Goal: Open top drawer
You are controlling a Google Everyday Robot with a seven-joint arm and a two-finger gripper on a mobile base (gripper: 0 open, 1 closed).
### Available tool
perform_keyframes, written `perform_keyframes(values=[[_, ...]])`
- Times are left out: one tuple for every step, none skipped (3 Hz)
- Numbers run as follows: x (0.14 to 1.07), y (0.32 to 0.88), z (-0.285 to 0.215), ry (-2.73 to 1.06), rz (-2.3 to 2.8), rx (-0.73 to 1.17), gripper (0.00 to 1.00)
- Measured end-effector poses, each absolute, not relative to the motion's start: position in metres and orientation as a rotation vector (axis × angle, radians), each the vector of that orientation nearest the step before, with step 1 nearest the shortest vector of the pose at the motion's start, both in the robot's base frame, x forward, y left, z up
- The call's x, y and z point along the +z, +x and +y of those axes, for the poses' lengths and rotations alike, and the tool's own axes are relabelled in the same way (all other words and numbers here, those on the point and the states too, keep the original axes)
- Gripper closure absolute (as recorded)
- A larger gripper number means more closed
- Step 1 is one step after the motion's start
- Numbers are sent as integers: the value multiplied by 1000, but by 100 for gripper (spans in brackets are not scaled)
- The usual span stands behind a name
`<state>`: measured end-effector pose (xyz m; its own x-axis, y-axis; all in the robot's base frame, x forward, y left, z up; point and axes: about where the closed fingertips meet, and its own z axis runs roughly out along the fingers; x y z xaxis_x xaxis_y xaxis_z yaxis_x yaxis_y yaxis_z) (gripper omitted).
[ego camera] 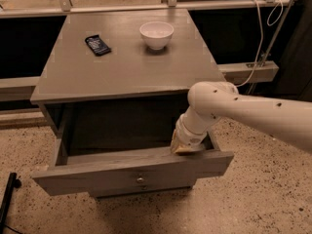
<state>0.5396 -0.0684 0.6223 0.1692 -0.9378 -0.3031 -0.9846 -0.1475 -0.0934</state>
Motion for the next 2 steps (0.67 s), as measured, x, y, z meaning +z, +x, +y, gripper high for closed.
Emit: perform_keyframes(values=[[646,533,-77,-2125,1833,194,100],[648,534,-77,-2125,1831,188,100]])
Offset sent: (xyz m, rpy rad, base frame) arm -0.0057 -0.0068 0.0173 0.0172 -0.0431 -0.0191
